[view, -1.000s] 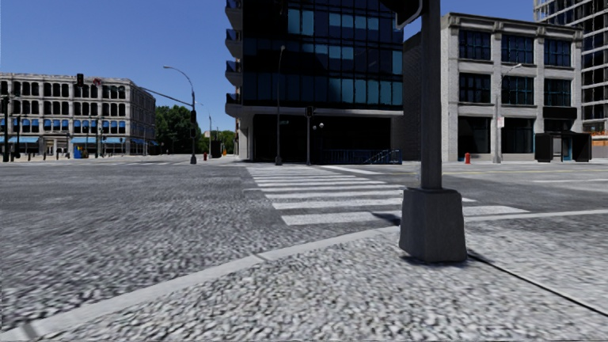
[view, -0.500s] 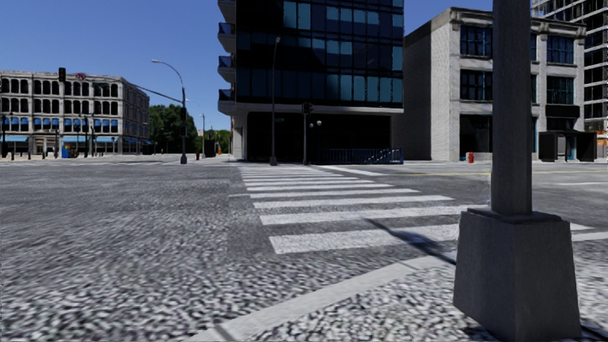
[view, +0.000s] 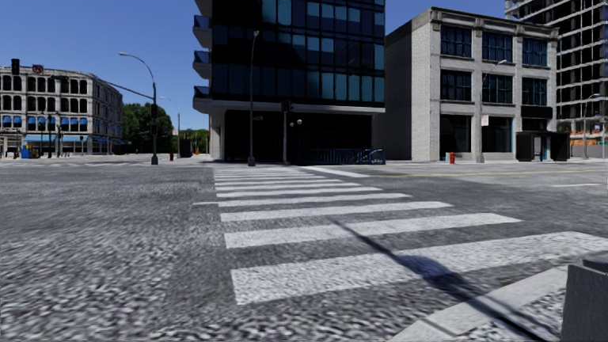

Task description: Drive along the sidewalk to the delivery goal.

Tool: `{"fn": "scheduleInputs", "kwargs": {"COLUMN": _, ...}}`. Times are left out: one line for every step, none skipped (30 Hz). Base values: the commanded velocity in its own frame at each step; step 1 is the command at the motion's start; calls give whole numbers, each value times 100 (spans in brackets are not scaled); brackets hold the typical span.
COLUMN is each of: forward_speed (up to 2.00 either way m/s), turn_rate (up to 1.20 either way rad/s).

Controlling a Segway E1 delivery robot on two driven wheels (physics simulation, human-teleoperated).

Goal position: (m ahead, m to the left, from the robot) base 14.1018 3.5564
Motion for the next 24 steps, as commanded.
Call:
{"fn": "scheduleInputs", "kwargs": {"forward_speed": 154, "turn_rate": -28}}
{"fn": "scheduleInputs", "kwargs": {"forward_speed": 154, "turn_rate": -28}}
{"fn": "scheduleInputs", "kwargs": {"forward_speed": 154, "turn_rate": -28}}
{"fn": "scheduleInputs", "kwargs": {"forward_speed": 154, "turn_rate": -28}}
{"fn": "scheduleInputs", "kwargs": {"forward_speed": 154, "turn_rate": -28}}
{"fn": "scheduleInputs", "kwargs": {"forward_speed": 154, "turn_rate": -28}}
{"fn": "scheduleInputs", "kwargs": {"forward_speed": 154, "turn_rate": -28}}
{"fn": "scheduleInputs", "kwargs": {"forward_speed": 154, "turn_rate": -28}}
{"fn": "scheduleInputs", "kwargs": {"forward_speed": 154, "turn_rate": -28}}
{"fn": "scheduleInputs", "kwargs": {"forward_speed": 154, "turn_rate": -28}}
{"fn": "scheduleInputs", "kwargs": {"forward_speed": 154, "turn_rate": -28}}
{"fn": "scheduleInputs", "kwargs": {"forward_speed": 154, "turn_rate": -28}}
{"fn": "scheduleInputs", "kwargs": {"forward_speed": 154, "turn_rate": -28}}
{"fn": "scheduleInputs", "kwargs": {"forward_speed": 154, "turn_rate": -28}}
{"fn": "scheduleInputs", "kwargs": {"forward_speed": 154, "turn_rate": -28}}
{"fn": "scheduleInputs", "kwargs": {"forward_speed": 154, "turn_rate": -20}}
{"fn": "scheduleInputs", "kwargs": {"forward_speed": 154, "turn_rate": -8}}
{"fn": "scheduleInputs", "kwargs": {"forward_speed": 154, "turn_rate": 0}}
{"fn": "scheduleInputs", "kwargs": {"forward_speed": 154, "turn_rate": 0}}
{"fn": "scheduleInputs", "kwargs": {"forward_speed": 154, "turn_rate": 0}}
{"fn": "scheduleInputs", "kwargs": {"forward_speed": 154, "turn_rate": 0}}
{"fn": "scheduleInputs", "kwargs": {"forward_speed": 154, "turn_rate": 0}}
{"fn": "scheduleInputs", "kwargs": {"forward_speed": 154, "turn_rate": 0}}
{"fn": "scheduleInputs", "kwargs": {"forward_speed": 155, "turn_rate": 0}}
